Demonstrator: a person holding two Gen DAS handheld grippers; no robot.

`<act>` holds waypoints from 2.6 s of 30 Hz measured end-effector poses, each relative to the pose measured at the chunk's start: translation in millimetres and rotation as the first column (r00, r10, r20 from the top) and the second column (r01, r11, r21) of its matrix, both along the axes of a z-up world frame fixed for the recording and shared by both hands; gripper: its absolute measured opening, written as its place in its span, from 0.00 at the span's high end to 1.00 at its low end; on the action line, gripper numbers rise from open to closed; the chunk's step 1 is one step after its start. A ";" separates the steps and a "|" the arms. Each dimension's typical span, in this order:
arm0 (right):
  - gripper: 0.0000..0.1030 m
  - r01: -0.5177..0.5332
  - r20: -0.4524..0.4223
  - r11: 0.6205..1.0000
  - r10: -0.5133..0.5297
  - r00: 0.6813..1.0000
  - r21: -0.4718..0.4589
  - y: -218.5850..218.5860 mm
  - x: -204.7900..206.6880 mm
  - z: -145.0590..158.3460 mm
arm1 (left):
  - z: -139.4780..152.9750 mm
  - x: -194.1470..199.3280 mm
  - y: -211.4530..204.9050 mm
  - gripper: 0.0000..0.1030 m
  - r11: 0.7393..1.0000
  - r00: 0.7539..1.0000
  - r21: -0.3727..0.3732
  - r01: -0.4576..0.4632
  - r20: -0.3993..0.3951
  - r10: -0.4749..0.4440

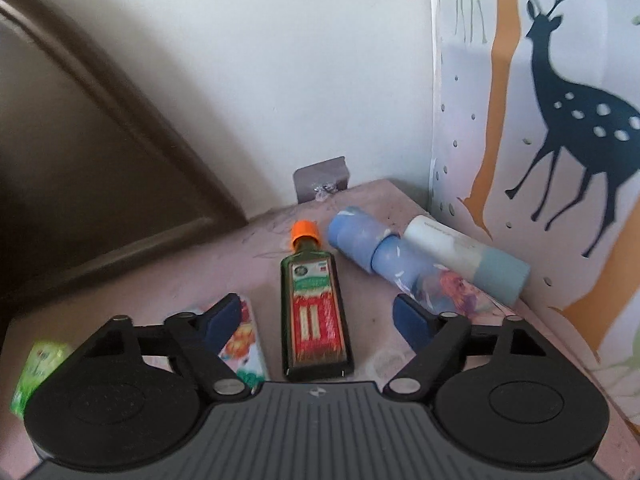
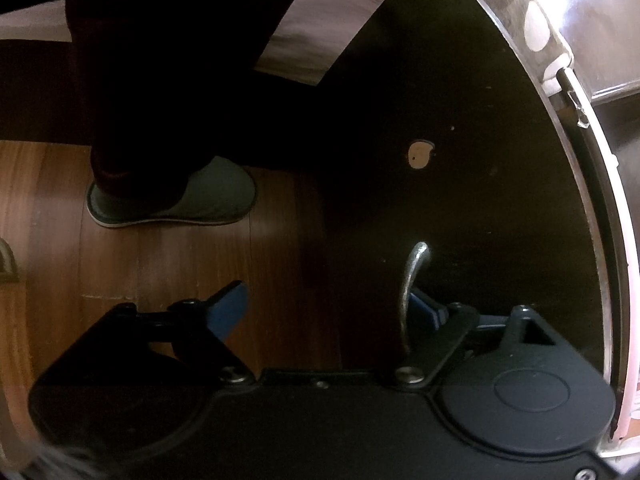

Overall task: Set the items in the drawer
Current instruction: 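Grasp the green medicine bottle with the left gripper and lift it, then lower the bottle into the open drawer and open the left gripper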

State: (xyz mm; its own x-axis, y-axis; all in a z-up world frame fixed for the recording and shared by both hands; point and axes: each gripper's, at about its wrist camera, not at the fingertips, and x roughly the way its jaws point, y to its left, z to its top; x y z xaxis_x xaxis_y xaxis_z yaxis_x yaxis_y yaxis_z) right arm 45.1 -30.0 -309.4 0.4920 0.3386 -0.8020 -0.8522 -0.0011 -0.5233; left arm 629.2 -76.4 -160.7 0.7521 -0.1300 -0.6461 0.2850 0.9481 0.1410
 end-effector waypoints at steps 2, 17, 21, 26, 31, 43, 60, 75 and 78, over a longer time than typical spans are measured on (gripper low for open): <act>0.15 0.005 -0.001 1.000 -0.005 1.000 0.007 -0.3 -0.2 0.2 | -3.3 10.2 -2.8 0.30 1.000 1.000 0.015 0.006 -0.019 -0.006; 0.12 0.009 0.006 1.000 -0.009 1.000 0.024 -1.8 -4.5 1.4 | -3.1 30.1 -4.5 0.65 1.000 0.990 -0.027 -0.005 -0.142 0.001; 0.12 0.003 0.007 1.000 -0.003 1.000 0.021 -0.7 -4.1 1.8 | 5.0 1.3 -0.3 0.65 1.000 0.993 -0.023 -0.022 -0.120 0.019; 0.12 -0.001 0.010 1.000 0.001 1.000 0.018 0.1 -3.9 1.2 | 17.3 -31.9 9.8 0.65 0.999 0.993 -0.029 -0.045 -0.112 0.041; 0.12 -0.001 0.010 1.000 0.001 1.000 0.013 0.3 -3.4 0.7 | 29.9 -68.6 21.1 0.65 0.996 0.993 -0.058 -0.063 -0.099 0.057; 0.12 0.000 0.011 1.000 0.000 1.000 0.006 0.8 -3.7 0.3 | 49.9 -213.5 58.8 0.65 0.974 0.998 -0.225 -0.029 -0.060 0.016; 0.09 0.003 0.015 1.000 -0.003 1.000 0.002 0.5 -5.0 -1.6 | -62.7 -309.4 60.9 0.65 0.987 0.938 -0.154 0.049 -0.333 -0.098; 0.06 -0.005 0.013 1.000 0.005 1.000 0.005 0.0 -3.6 -2.5 | -116.9 -306.4 2.4 0.65 0.948 0.847 -0.027 0.318 -0.440 -0.297; 0.07 -0.010 0.014 1.000 0.010 1.000 0.005 -0.8 -3.9 -2.4 | -118.5 -304.8 1.4 0.50 0.950 0.849 -0.027 0.311 -0.441 -0.290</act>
